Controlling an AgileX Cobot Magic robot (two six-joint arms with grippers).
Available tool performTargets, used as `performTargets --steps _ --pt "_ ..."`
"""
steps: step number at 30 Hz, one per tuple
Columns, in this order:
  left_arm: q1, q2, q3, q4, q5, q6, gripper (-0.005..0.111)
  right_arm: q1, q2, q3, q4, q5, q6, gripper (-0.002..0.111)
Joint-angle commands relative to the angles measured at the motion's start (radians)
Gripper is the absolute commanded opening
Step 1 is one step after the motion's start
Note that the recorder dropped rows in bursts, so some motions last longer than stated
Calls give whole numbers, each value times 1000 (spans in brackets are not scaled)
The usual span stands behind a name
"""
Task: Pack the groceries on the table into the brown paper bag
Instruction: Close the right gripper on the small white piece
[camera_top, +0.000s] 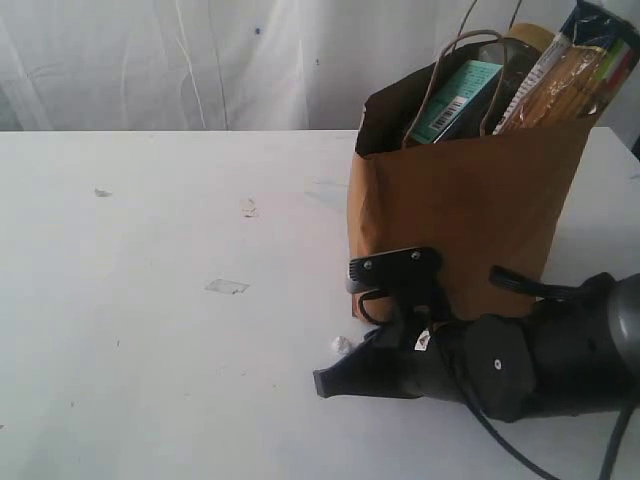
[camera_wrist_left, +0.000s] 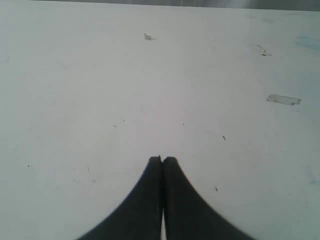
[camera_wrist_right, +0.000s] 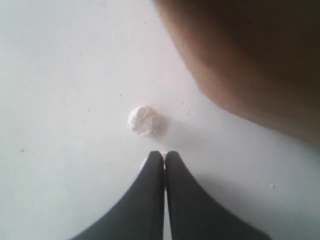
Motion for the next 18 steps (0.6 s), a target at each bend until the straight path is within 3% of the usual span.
performTargets --steps 1,8,13,18 --pt "-4 -5 1 -2 -3 -5 0 -2 -76 1 -2 83 -3 0" --pt "-4 -5 1 -2 -3 -5 0 21 -154 3 -2 229 -3 0" --pt "-4 -5 1 -2 -3 -5 0 134 -235 3 0 328 -3 0" --pt "-4 -5 1 -2 -3 -5 0 187 -376 3 7 335 39 0"
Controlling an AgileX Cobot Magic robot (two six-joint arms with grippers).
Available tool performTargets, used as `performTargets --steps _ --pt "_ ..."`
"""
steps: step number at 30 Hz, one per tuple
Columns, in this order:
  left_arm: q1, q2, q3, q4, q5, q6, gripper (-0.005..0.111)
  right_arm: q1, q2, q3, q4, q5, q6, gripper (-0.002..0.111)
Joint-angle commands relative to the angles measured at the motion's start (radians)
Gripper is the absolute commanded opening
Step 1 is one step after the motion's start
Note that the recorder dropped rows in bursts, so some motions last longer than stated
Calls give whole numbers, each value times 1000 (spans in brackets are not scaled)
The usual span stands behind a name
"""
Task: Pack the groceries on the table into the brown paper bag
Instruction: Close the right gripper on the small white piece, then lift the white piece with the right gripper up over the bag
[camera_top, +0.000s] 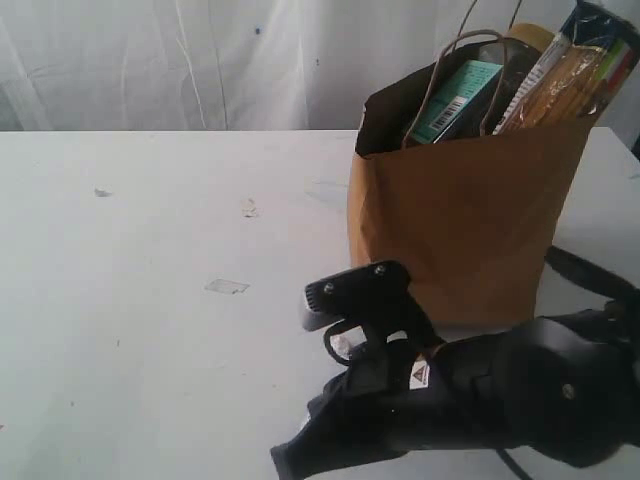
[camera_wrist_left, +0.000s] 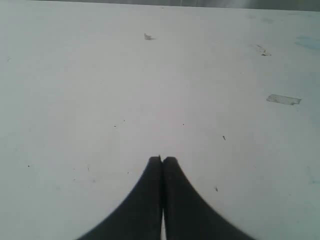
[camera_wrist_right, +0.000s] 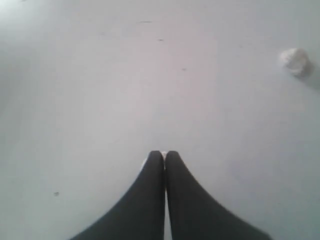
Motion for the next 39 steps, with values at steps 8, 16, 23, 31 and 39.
performTargets --steps 8,16,23,31,39 --pt "-4 -5 1 -2 -3 -5 0 -80 -421 -109 7 104 98 0" --pt "-4 -5 1 -2 -3 -5 0 -242 -396 -369 -24 428 94 0" --pt "-4 -5 1 -2 -3 -5 0 -74 61 -385 -25 583 -137 0" --pt "-4 -5 1 -2 -3 -5 0 -9 389 -499 -214 506 -180 28" --pt "-4 -5 1 -2 -3 -5 0 -9 443 -512 -210 440 -180 39"
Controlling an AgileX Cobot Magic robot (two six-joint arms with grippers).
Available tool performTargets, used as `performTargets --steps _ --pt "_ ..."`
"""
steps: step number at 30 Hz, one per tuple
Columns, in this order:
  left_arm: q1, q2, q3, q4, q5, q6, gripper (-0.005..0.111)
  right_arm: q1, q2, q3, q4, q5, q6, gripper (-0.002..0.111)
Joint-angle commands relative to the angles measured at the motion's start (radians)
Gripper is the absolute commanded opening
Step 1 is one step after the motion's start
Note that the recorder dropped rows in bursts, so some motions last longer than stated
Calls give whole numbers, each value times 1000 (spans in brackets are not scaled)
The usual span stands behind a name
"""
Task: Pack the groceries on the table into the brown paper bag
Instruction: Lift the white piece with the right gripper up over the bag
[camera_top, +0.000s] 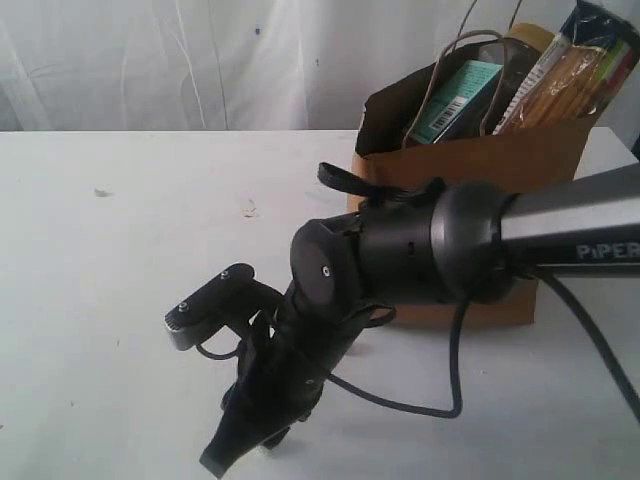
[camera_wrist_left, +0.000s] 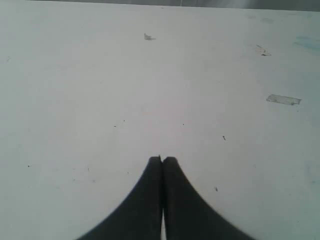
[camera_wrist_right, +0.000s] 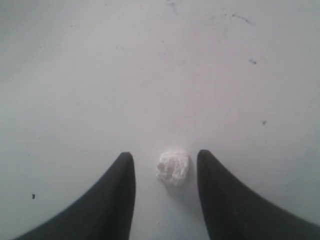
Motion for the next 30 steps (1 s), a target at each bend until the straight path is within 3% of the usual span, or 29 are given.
performTargets --steps 1,11,17,24,30 --pt "-4 -5 1 -2 -3 -5 0 2 22 -4 -2 -22 -11 39" --pt "-4 -5 1 -2 -3 -5 0 2 66 -2 -2 -20 -11 36" --pt "-4 -5 1 -2 -3 -5 0 2 56 -2 -2 13 6 0" --pt "-4 -5 1 -2 -3 -5 0 2 -125 -4 -2 115 60 0" --pt "-4 -5 1 -2 -3 -5 0 -2 -450 -25 -59 164 84 0"
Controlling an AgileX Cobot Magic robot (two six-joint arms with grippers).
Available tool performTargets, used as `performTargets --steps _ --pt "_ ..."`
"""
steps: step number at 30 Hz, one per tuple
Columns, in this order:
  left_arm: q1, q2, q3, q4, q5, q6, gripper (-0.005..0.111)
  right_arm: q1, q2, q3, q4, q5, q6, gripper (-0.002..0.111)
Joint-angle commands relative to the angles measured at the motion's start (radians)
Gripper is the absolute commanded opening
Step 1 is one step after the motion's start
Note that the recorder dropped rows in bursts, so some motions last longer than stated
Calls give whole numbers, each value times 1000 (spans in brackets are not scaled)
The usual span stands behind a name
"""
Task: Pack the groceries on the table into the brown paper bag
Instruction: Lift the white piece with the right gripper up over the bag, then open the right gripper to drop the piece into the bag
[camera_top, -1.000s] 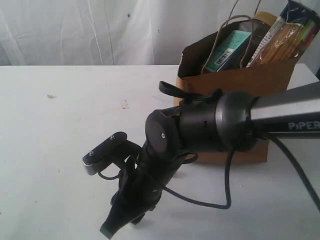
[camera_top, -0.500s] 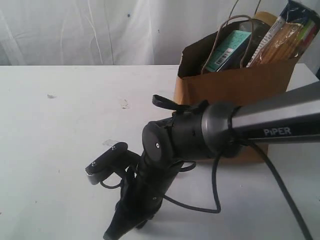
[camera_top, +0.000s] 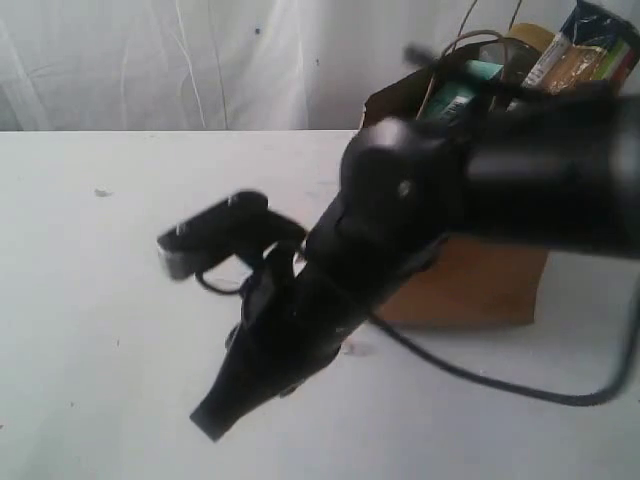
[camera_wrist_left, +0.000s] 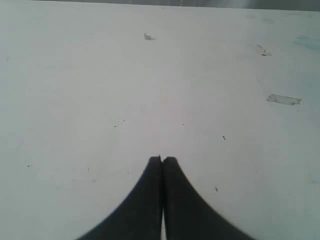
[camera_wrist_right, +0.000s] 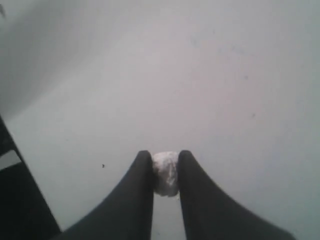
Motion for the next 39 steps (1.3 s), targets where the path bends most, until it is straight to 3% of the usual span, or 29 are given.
performTargets --steps 1,5,7,10,12,18,24,31,34,39 --pt "-4 -5 1 -2 -3 -5 0 -2 -251 -21 -92 9 69 0" --pt "-4 -5 1 -2 -3 -5 0 -4 -472 -22 -364 -98 387 0" --pt "-4 -5 1 -2 -3 -5 0 -21 -565 -23 -624 -119 655 0" --pt "-4 -5 1 -2 -3 -5 0 -92 -632 -43 -1023 -5 1074 0" --pt "-4 -5 1 -2 -3 -5 0 -155 -633 -71 -1107 92 1137 0" --pt "-4 -5 1 -2 -3 -5 0 -379 -493 -226 -724 178 724 0" --pt "-4 -5 1 -2 -3 -5 0 -601 -284 -390 -357 240 433 0" --pt "-4 -5 1 -2 -3 -5 0 -651 -167 -428 -281 168 363 0" --pt "-4 -5 1 -2 -3 -5 0 -651 -129 -428 -125 144 245 0" --pt "-4 -5 1 -2 -3 -5 0 -651 -83 -428 -11 138 130 15"
